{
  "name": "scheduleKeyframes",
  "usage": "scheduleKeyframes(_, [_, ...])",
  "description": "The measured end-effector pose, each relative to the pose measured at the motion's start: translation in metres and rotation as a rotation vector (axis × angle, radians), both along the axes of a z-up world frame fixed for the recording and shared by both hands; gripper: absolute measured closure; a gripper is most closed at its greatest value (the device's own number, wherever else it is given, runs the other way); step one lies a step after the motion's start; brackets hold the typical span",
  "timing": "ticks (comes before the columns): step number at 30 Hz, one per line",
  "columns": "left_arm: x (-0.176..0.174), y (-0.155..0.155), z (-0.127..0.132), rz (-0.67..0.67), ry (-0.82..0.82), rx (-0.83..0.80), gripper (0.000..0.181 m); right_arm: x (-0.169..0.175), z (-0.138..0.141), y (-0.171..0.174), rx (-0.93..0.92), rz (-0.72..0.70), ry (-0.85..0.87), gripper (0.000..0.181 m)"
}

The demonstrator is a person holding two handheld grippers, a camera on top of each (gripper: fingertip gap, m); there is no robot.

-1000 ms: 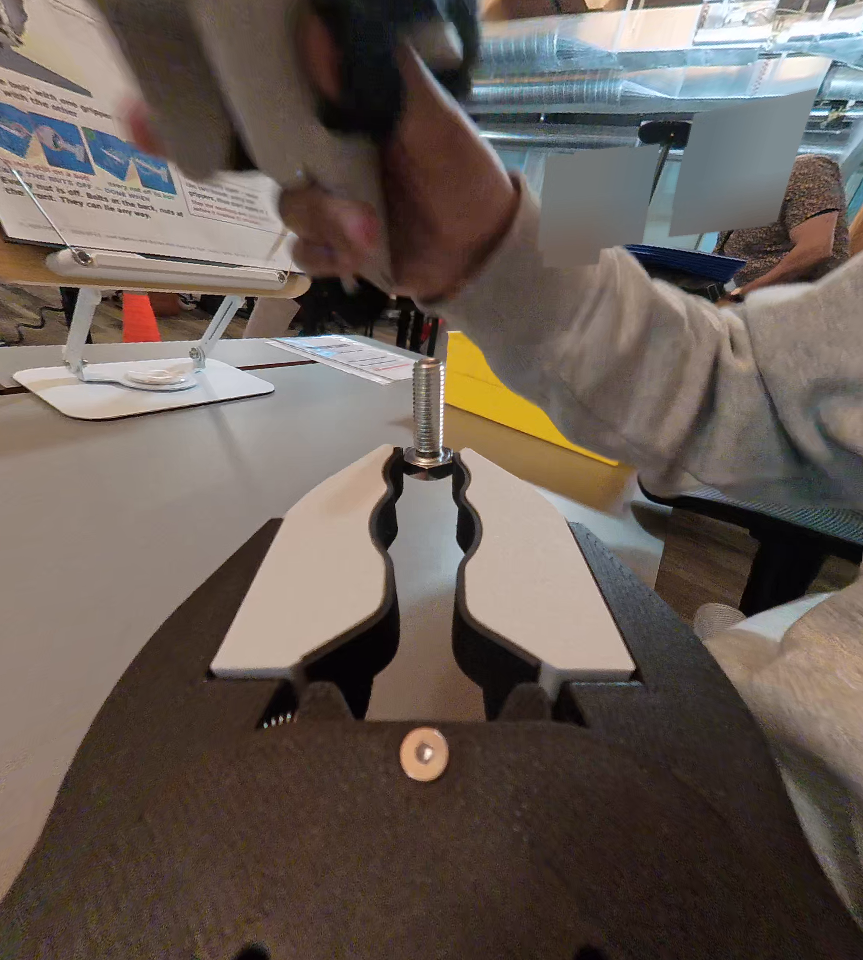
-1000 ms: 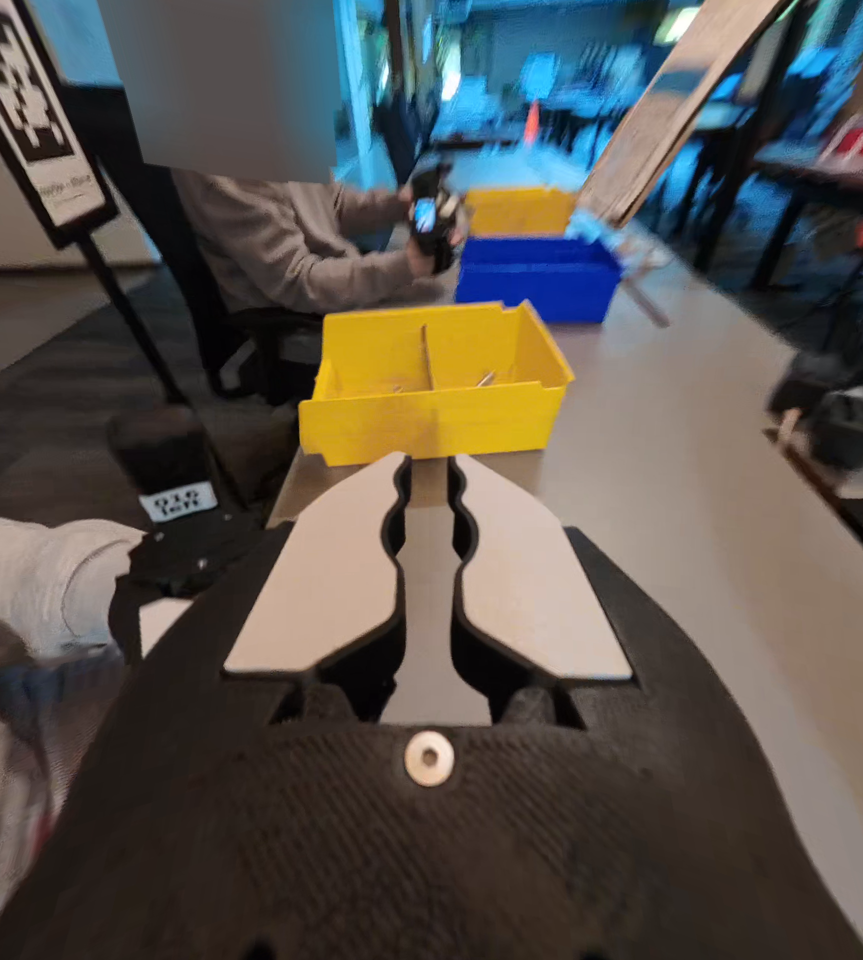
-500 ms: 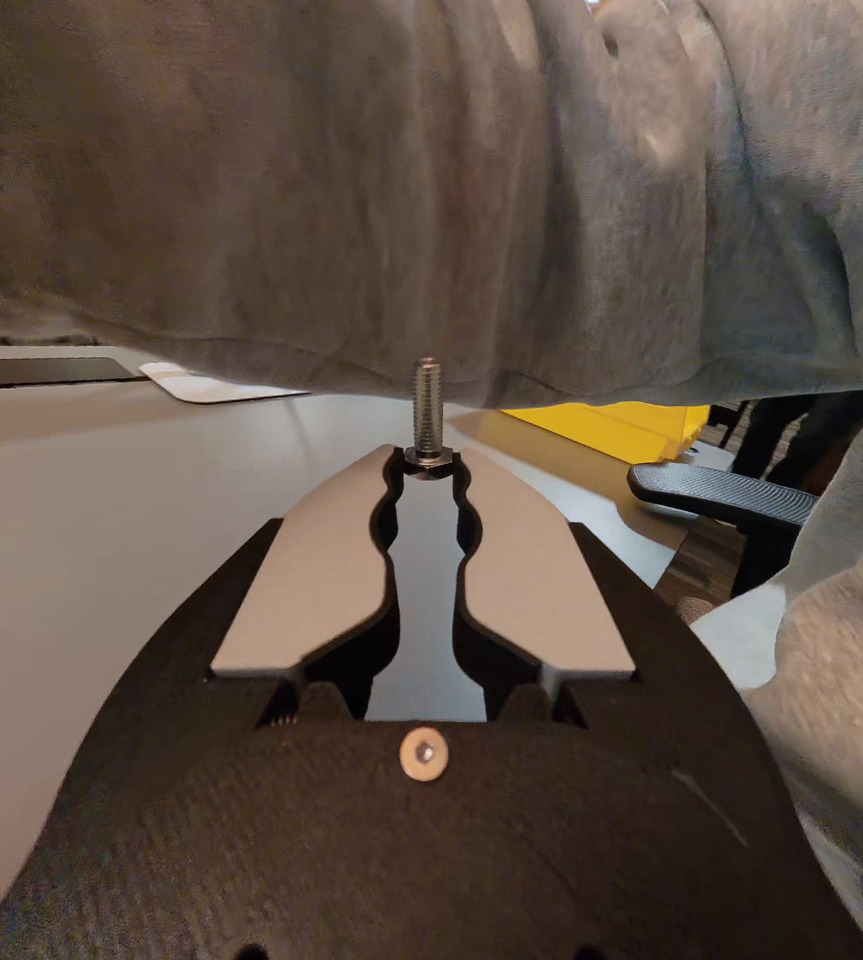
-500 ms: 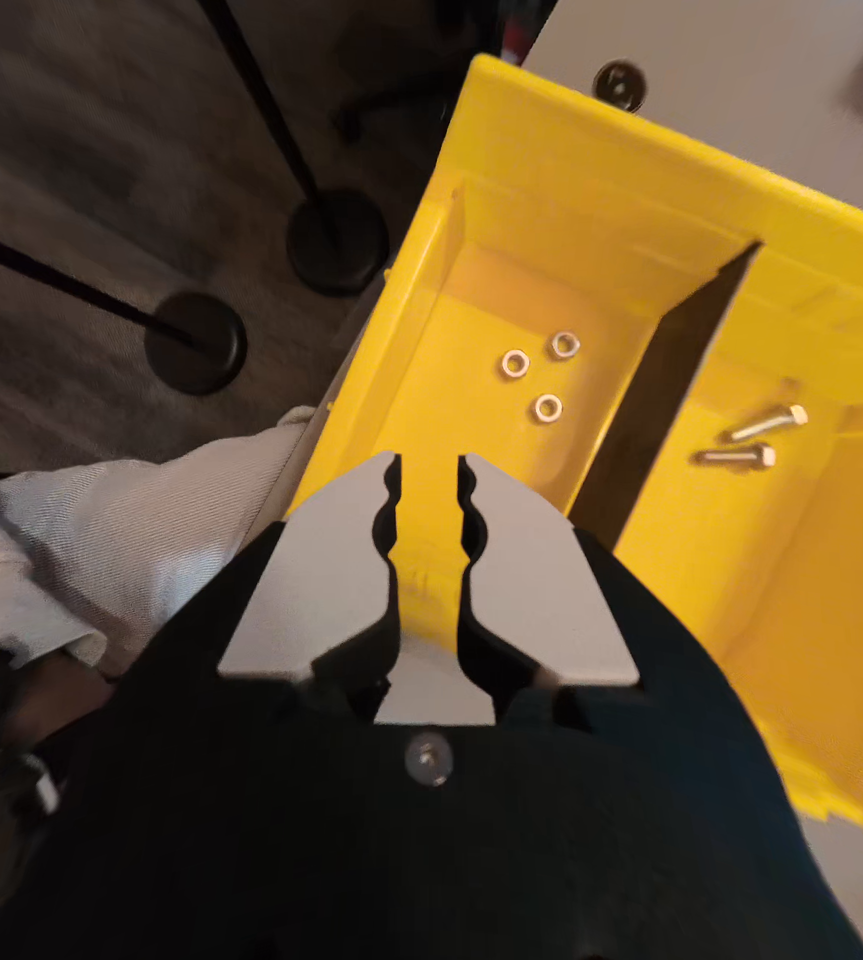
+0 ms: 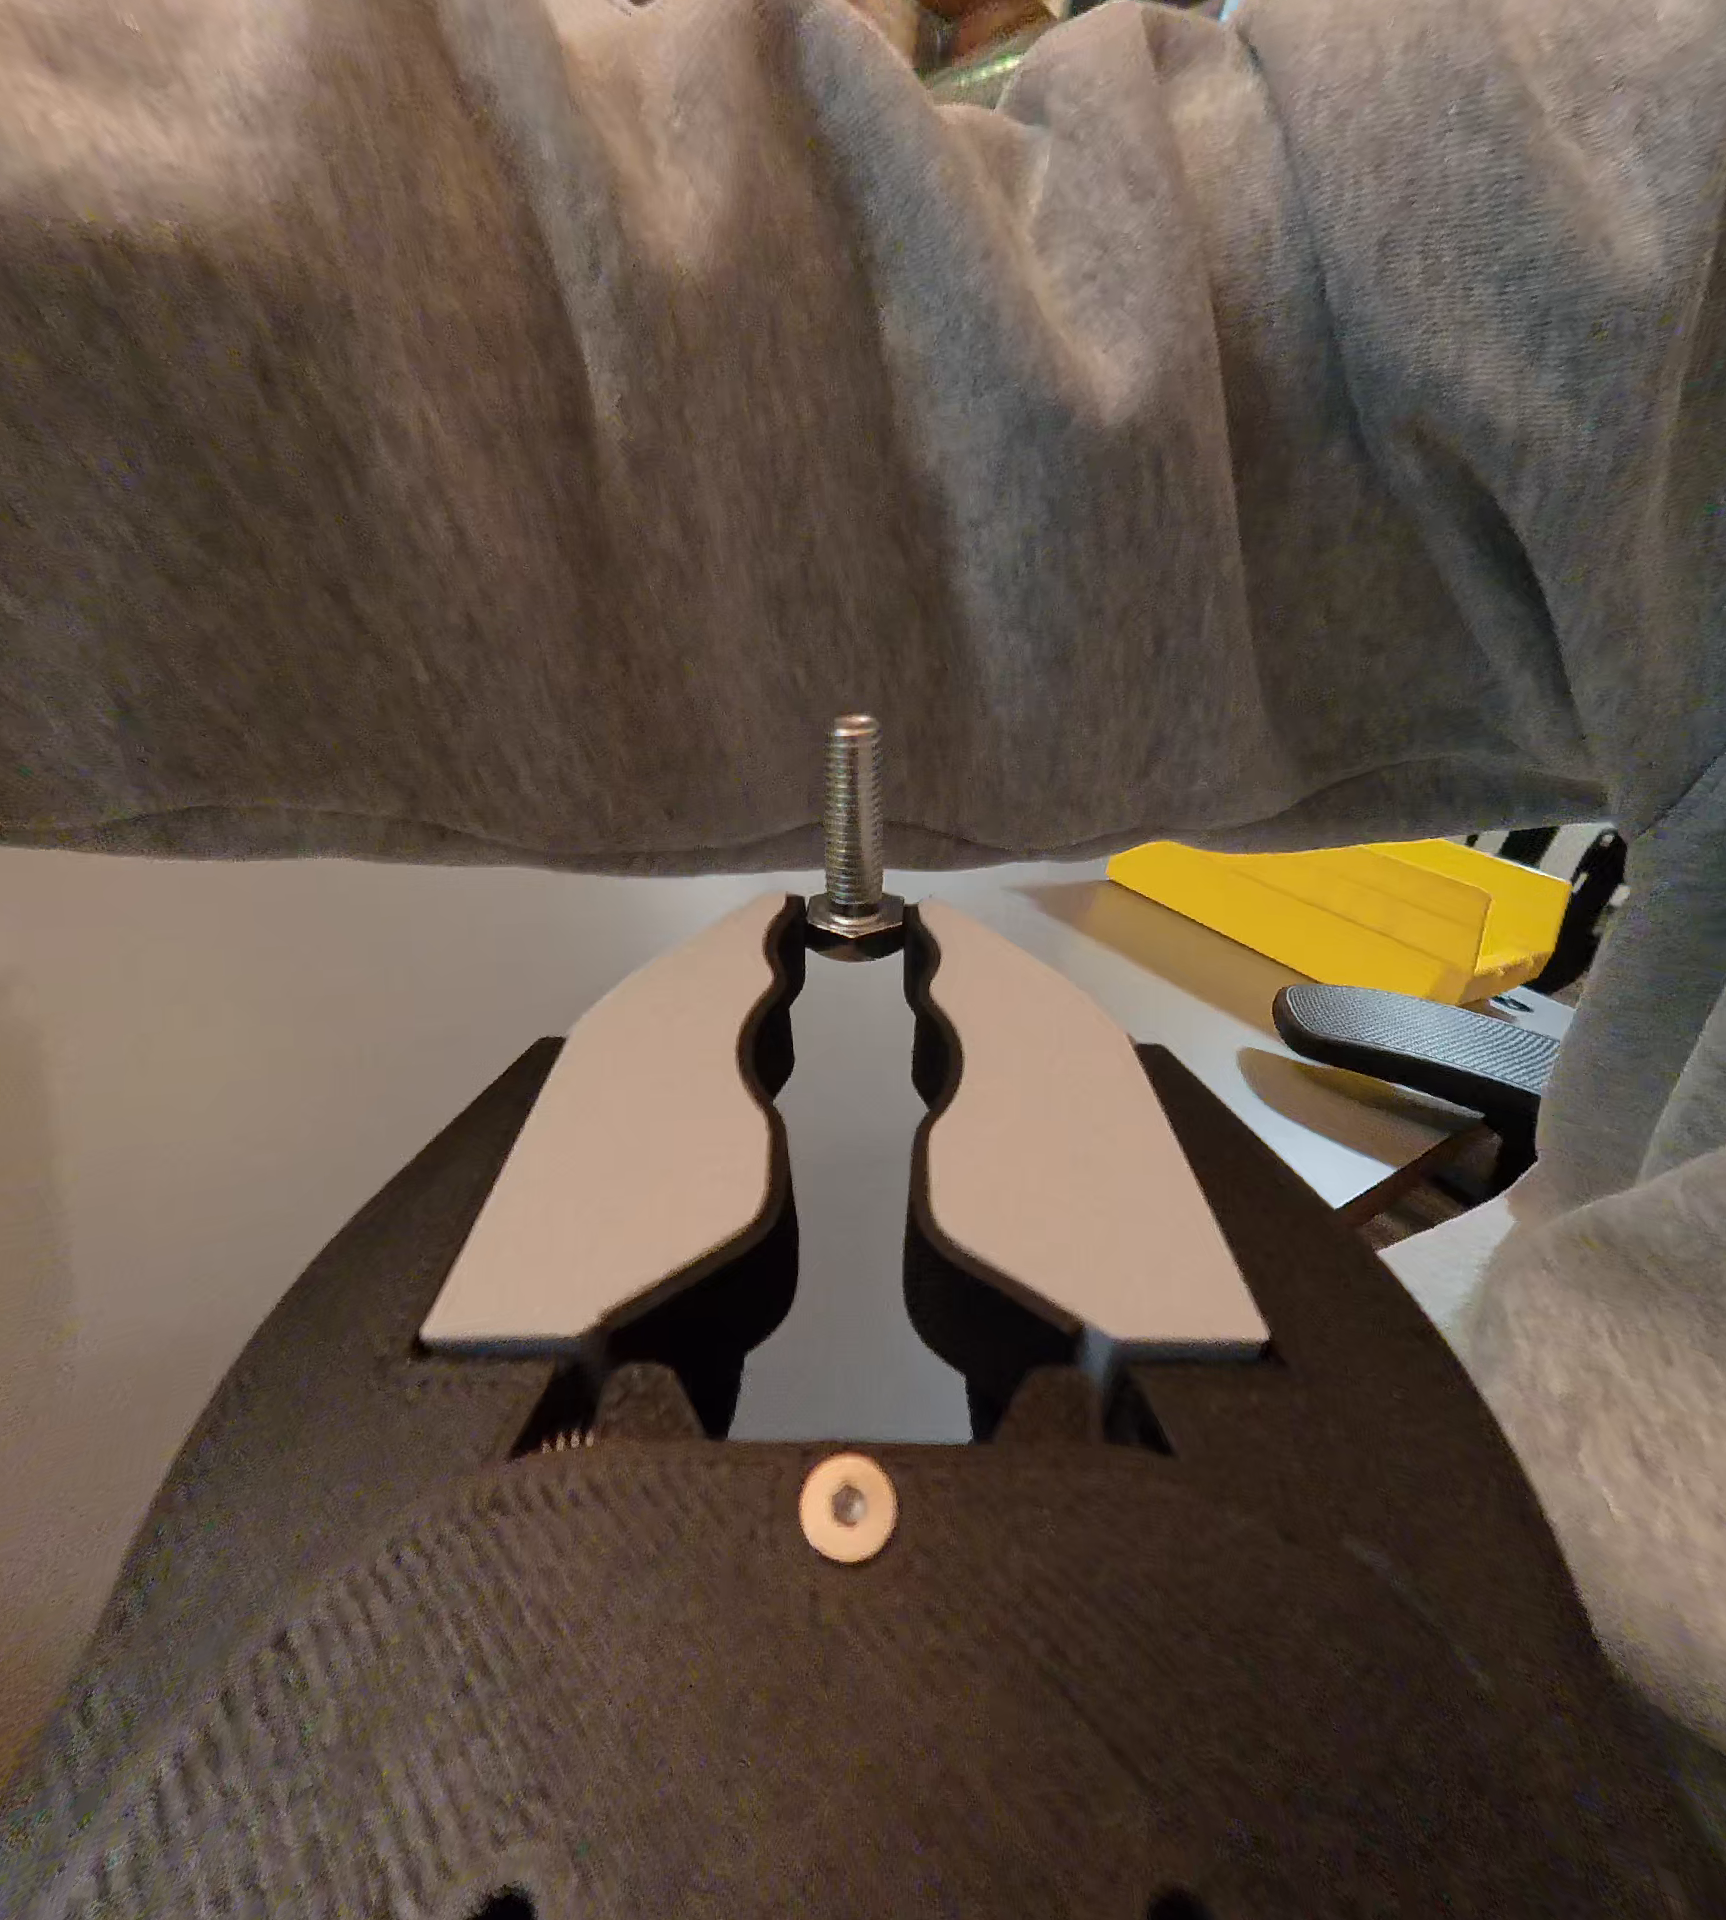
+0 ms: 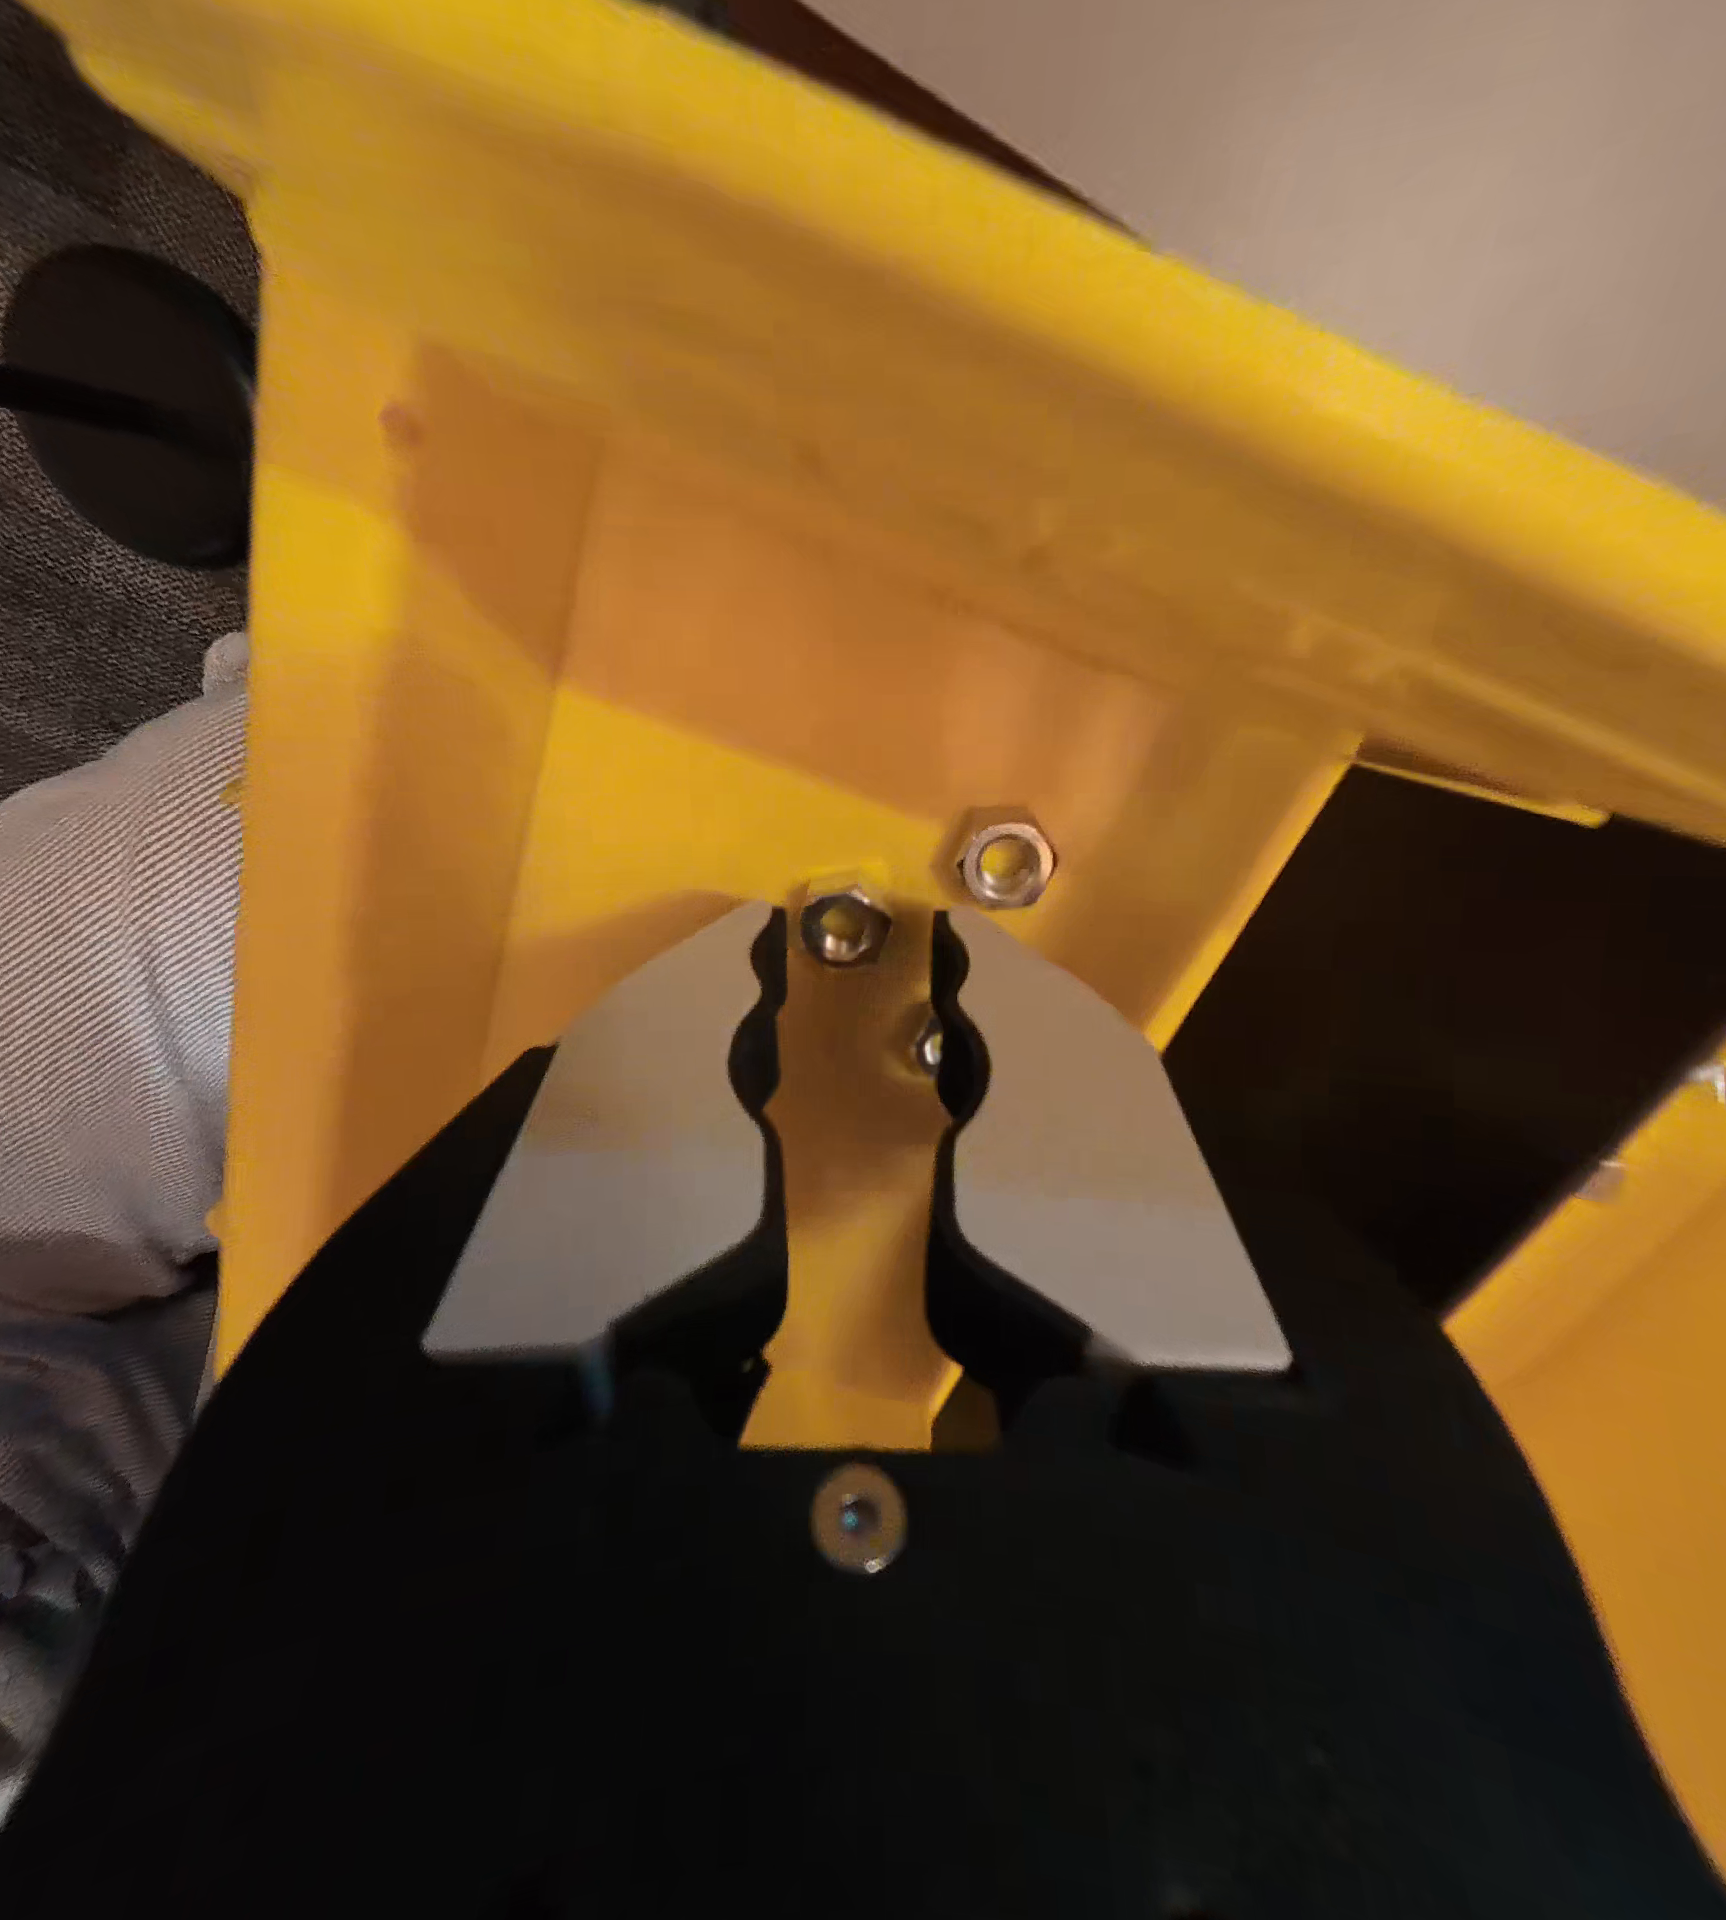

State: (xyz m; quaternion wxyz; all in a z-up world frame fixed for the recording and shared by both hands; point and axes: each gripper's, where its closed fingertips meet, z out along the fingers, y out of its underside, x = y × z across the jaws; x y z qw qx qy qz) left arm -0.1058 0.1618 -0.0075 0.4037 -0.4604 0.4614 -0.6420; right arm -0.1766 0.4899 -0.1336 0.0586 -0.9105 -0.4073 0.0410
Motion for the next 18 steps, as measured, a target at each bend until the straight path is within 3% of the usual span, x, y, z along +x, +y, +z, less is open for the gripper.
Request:
scheduleKeyframes(1, [-0.002, 0.001, 0.001, 0.003, -0.004, -0.004, 0.163, 0.000, -0.003, 0.000, -0.011, 0.000, -0.007, 0.155])
scheduleKeyframes(6, [-0.003, 0.004, 0.001, 0.004, -0.007, -0.018, 0.163, 0.000, -0.003, 0.000, -0.021, 0.018, -0.032, 0.163])
scheduleKeyframes(10, [-0.003, 0.002, 0.004, -0.004, -0.017, -0.021, 0.163, -0.005, 0.019, 0.001, 0.061, 0.032, 0.040, 0.163])
scheduleKeyframes(14, [-0.002, 0.000, 0.002, -0.005, -0.008, -0.010, 0.163, -0.010, 0.076, -0.024, 0.171, 0.030, 0.240, 0.163])
scheduleKeyframes(18, [0.000, -0.001, 0.002, 0.000, -0.007, -0.008, 0.163, 0.018, 0.142, -0.084, 0.322, -0.005, 0.430, 0.163])
